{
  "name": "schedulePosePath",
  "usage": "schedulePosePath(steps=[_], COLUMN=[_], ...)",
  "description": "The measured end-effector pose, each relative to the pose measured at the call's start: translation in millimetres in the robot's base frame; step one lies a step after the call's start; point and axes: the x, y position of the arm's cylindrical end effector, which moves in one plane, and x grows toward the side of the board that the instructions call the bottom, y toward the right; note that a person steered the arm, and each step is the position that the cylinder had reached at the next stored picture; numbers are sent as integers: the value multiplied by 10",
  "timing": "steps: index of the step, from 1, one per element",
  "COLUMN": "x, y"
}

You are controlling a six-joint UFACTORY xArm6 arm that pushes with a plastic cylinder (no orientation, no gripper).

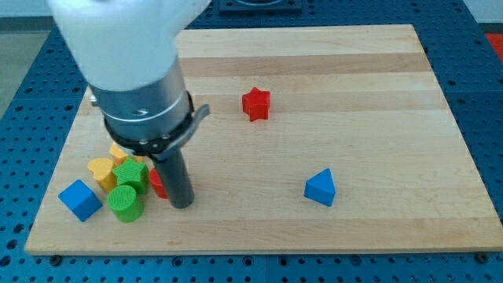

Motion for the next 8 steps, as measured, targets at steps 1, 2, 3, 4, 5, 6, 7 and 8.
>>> schedulePosePath(steps=[1,2,3,4,5,6,7,8], x=[115,417,483,417,255,26,-98,-97], y=[144,905,1725,2177,2296,2296,2214,1917])
